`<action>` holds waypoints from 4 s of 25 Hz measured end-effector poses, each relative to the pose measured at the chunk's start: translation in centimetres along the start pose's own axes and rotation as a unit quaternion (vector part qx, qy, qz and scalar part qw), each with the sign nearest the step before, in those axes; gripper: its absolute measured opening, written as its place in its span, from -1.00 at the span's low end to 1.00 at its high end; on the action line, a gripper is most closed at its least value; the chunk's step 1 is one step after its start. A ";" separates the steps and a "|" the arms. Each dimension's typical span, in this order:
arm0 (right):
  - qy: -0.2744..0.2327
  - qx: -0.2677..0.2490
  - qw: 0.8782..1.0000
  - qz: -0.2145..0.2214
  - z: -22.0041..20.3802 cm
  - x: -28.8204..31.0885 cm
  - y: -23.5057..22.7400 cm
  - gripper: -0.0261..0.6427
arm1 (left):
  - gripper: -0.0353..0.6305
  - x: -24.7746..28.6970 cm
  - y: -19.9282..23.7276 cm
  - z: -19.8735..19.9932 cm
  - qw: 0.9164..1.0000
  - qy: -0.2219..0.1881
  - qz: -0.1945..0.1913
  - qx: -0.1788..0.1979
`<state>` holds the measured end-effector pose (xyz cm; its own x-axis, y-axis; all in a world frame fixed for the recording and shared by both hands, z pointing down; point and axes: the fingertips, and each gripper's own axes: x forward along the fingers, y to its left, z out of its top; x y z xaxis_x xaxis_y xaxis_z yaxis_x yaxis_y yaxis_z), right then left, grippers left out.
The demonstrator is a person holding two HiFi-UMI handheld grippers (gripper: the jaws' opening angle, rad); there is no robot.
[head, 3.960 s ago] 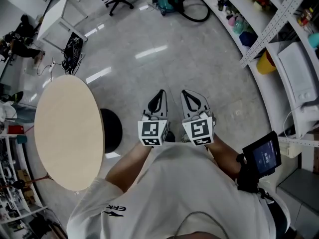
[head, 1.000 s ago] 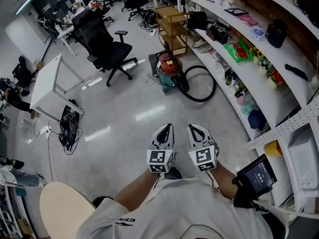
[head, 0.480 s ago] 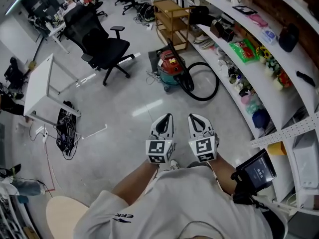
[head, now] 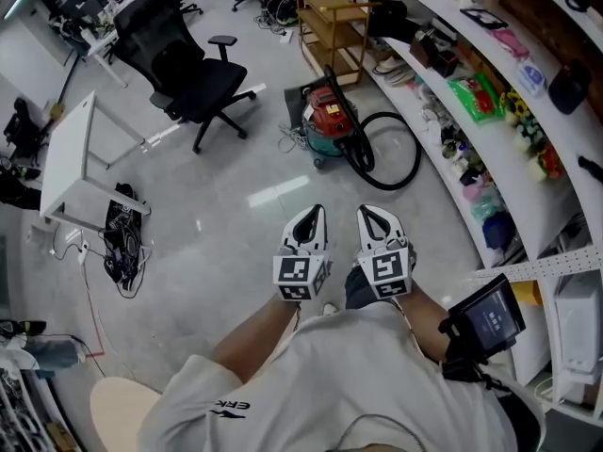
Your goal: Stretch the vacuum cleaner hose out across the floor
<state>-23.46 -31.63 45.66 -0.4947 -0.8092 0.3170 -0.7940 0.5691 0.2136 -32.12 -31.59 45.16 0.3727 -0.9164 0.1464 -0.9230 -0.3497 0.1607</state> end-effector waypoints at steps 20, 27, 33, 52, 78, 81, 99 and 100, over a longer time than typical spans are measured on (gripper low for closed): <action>-0.012 0.008 0.999 0.030 1.7 17.4 -16.8 -0.92 | -0.89 22.6 5.5 4.0 0.998 0.016 0.053 0.018; 0.004 0.020 0.999 0.029 1.0 20.9 -19.7 -0.92 | -0.89 27.1 6.7 4.0 0.998 0.034 0.049 0.028; 0.024 0.031 0.999 0.024 -0.3 25.5 -21.9 -0.92 | -0.89 32.0 9.3 4.1 0.998 0.040 0.045 0.031; 0.102 0.066 0.992 -0.016 -0.6 46.0 -26.1 -0.92 | -0.89 48.9 24.4 2.4 0.994 0.110 -0.010 0.017; 0.217 0.150 0.954 0.140 -12.7 62.3 -26.8 -0.44 | -0.67 65.1 30.4 -9.0 0.972 0.227 -0.009 -0.067; 0.226 0.152 0.950 0.154 -13.9 63.3 -26.1 -0.42 | -0.61 66.9 30.4 -10.2 0.966 0.244 -0.024 -0.081; 0.258 0.159 0.939 0.165 -15.8 65.6 -24.1 -0.23 | -0.38 71.1 29.9 -13.7 0.934 0.322 -0.041 -0.150; 0.261 0.157 0.939 0.160 -15.8 65.7 -24.2 -0.23 | -0.38 71.1 29.9 -13.7 0.933 0.324 -0.038 -0.153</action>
<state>-31.14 -96.20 75.94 -0.5505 -0.3757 0.7455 -0.7396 0.6337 -0.2268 -31.88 -104.56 73.78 0.5073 -0.5462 0.6666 -0.8579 -0.2464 0.4510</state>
